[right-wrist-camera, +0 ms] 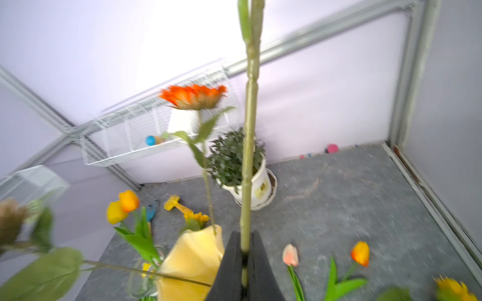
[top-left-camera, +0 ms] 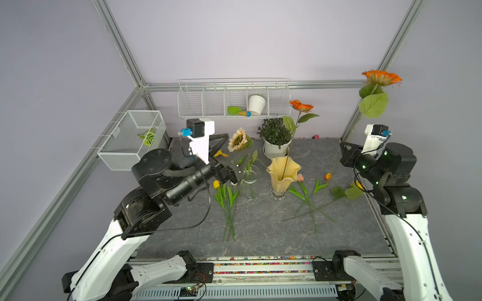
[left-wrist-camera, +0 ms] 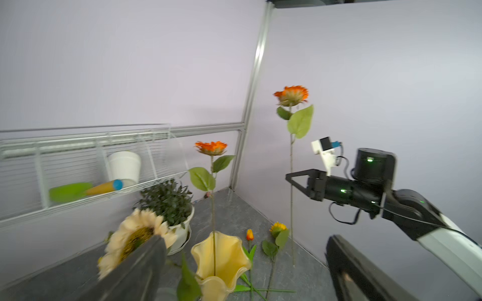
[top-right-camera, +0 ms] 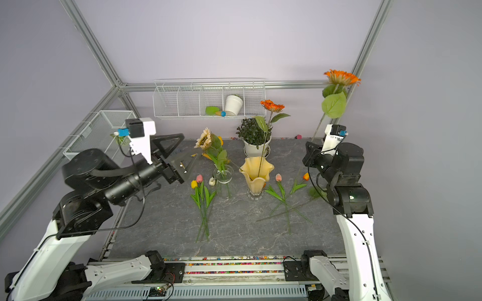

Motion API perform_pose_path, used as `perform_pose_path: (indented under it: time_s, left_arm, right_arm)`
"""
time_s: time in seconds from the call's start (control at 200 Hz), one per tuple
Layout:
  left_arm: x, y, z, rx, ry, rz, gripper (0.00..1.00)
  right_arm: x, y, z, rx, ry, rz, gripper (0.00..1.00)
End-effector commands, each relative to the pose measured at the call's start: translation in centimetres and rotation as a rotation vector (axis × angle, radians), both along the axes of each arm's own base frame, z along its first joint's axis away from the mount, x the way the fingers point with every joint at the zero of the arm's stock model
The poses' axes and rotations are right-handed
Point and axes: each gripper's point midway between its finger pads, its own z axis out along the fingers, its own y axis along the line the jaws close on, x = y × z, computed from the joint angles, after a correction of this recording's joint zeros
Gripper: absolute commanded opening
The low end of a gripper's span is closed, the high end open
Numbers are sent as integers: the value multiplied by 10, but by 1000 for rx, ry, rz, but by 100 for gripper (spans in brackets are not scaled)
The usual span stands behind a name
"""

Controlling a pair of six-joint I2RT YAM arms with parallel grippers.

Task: Arrange the flowers in different vases according to their variety
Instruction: Insert the flower into the vase.

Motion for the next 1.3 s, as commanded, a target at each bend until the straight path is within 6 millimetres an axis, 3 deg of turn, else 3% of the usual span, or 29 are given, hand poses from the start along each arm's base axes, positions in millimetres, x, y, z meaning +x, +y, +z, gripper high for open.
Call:
perform_pose_path:
  time_s: [0.0, 0.105, 0.205, 0.365, 0.445, 0.57, 0.8, 1.06, 1.19, 1.295]
  left_arm:
    - [29, 28, -51, 48, 154, 240, 100]
    - [38, 47, -84, 52, 256, 354, 100]
    - [50, 57, -120, 33, 386, 399, 100]
    - [71, 68, -183, -68, 586, 383, 100]
    - [82, 73, -213, -135, 672, 369, 100]
    - [94, 83, -255, -230, 761, 374, 100]
    - [107, 94, -317, -339, 884, 399, 95]
    - [111, 95, -365, -333, 1019, 450, 84]
    - [110, 95, -383, -327, 1066, 470, 78]
    - [108, 96, -396, -325, 1101, 484, 75]
  right_arm:
    - [-7, 26, 34, -25, -96, 86, 0]
    - [-9, 53, 68, -12, -171, 170, 0]
    - [0, 80, 85, -16, -212, 237, 0]
    - [26, 122, 95, -43, -266, 311, 0]
    - [45, 139, 88, -48, -267, 333, 0]
    - [71, 160, 63, -74, -236, 345, 0]
    - [102, 182, -17, -157, -172, 320, 0]
    - [108, 185, -80, -206, -104, 306, 0]
    - [98, 180, -98, -225, -52, 311, 39]
    - [88, 174, -107, -243, 0, 307, 55]
